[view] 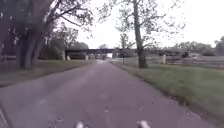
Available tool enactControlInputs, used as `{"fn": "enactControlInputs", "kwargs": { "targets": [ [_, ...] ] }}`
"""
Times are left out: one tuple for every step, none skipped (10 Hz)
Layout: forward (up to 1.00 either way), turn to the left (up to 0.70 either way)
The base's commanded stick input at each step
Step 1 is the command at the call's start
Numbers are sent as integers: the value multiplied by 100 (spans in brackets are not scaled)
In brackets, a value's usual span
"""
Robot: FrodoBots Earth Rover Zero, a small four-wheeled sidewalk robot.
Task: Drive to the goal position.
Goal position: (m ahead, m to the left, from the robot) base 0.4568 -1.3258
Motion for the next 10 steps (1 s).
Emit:
{"fn": "enactControlInputs", "kwargs": {
  "targets": [
    [70,25],
    [70,31],
    [70,9],
    [70,0],
    [70,0],
    [70,0],
    [70,0],
    [70,0],
    [70,0],
    [70,0]
  ]
}}
